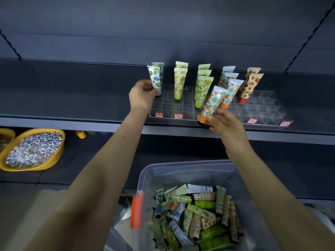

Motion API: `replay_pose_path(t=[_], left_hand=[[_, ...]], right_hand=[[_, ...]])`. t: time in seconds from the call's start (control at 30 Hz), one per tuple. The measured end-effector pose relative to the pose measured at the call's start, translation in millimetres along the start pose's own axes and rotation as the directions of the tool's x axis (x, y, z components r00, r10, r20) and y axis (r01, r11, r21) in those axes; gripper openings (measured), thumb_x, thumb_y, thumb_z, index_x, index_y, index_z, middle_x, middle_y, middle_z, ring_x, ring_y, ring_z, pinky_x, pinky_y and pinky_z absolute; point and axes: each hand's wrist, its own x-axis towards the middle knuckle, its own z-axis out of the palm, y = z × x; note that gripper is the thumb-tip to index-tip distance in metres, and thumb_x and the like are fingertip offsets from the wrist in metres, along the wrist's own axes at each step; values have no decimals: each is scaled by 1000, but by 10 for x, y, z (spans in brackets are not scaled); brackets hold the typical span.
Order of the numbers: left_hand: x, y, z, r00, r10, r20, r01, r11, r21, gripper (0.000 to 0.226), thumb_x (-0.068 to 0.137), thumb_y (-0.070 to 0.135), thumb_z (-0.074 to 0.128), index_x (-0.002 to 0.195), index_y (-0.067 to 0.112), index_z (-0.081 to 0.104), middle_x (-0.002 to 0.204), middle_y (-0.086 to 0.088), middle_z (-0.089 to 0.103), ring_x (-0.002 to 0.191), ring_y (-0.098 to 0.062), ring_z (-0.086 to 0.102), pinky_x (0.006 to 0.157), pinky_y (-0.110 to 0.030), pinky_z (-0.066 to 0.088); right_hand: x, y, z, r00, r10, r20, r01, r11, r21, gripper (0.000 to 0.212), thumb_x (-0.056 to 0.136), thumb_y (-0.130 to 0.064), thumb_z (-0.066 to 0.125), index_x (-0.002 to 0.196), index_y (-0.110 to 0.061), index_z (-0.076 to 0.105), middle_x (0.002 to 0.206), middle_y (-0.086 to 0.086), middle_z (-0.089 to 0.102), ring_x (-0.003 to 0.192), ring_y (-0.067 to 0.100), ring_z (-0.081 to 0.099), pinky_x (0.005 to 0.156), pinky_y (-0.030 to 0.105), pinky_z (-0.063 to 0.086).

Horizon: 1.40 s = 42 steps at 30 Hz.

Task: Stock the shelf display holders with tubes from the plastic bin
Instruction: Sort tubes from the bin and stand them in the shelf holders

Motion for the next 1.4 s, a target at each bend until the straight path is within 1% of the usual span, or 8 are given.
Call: replay_pose_path(t=[0.13, 0.23, 0.5, 0.63, 0.8, 1.03, 1.2, 1.4], left_hand=[[22, -58, 28, 1000, 19, 22, -20, 998, 66, 31, 81, 12, 72, 110, 11, 61, 94, 4, 62, 84, -7, 58, 65, -4, 43], [30, -63, 37, 1000, 12, 27, -13, 997, 71, 31, 82, 14, 72, 111, 12, 60, 95, 4, 62, 87, -9, 58, 75, -14, 47], [-24, -34, 45, 1000, 3, 17, -5, 992, 123, 32, 84, 18, 71, 113, 11, 60, 100, 5, 63, 88, -6, 56, 61, -3, 38], [-83, -40, -1, 1000, -26, 15, 24, 994, 110, 40, 81, 23, 73, 117, 12, 59, 111, 1, 65, 95, -8, 57, 76, -14, 41], [-304, -40, -132, 995, -86, 47, 83, 994, 64, 57, 81, 36, 73, 128, 13, 50, 122, -1, 57, 103, -11, 53, 83, -22, 42], [-644, -107, -129, 973, -69, 219, 7, 961, 275, 87, 76, 46, 74, 144, 13, 31, 146, -6, 37, 133, -23, 38, 107, -37, 37], [-702, -121, -5, 989, -64, 130, 16, 940, 340, 89, 74, 40, 78, 144, 13, 30, 144, -7, 40, 131, -28, 38, 108, -44, 36], [-673, -174, 54, 997, -69, 34, 54, 941, 333, 89, 73, 38, 79, 144, 12, 31, 144, -8, 42, 134, -26, 36, 111, -43, 32]], right_hand=[[27, 4, -13, 1000, 7, -8, -7, 1000, 2, 17, 89, -13, 62, 99, -26, 61, 97, -10, 68, 95, 7, 65, 82, 26, 52], [36, 13, -26, 1000, 16, -1, -16, 1000, 6, 17, 90, -12, 61, 100, -25, 61, 100, -7, 68, 99, 12, 64, 84, 29, 51], [15, 7, -63, 1000, 4, -1, -4, 1000, -14, 18, 90, -11, 61, 99, -26, 61, 100, -5, 68, 97, 11, 64, 82, 28, 52], [-17, -6, -103, 1000, 3, -28, -3, 1000, -10, 18, 89, -11, 62, 101, -25, 61, 101, -4, 67, 95, 8, 64, 78, 21, 53], [-58, -17, -191, 998, -12, -56, 10, 1000, -28, 17, 90, -10, 60, 104, -20, 61, 105, -2, 68, 96, 8, 65, 79, 20, 53], [-47, -123, -443, 983, -64, -169, 64, 998, -3, 21, 90, -5, 59, 95, -26, 60, 97, -6, 67, 93, 8, 64, 89, 26, 51], [114, -191, -569, 968, -117, -221, 73, 978, -195, 21, 90, -10, 61, 111, -12, 62, 107, 1, 65, 102, 17, 62, 94, 35, 51], [246, -208, -544, 970, -183, -159, 105, 908, -407, 25, 90, -11, 61, 115, -9, 62, 99, -3, 61, 94, 13, 59, 87, 26, 49]])
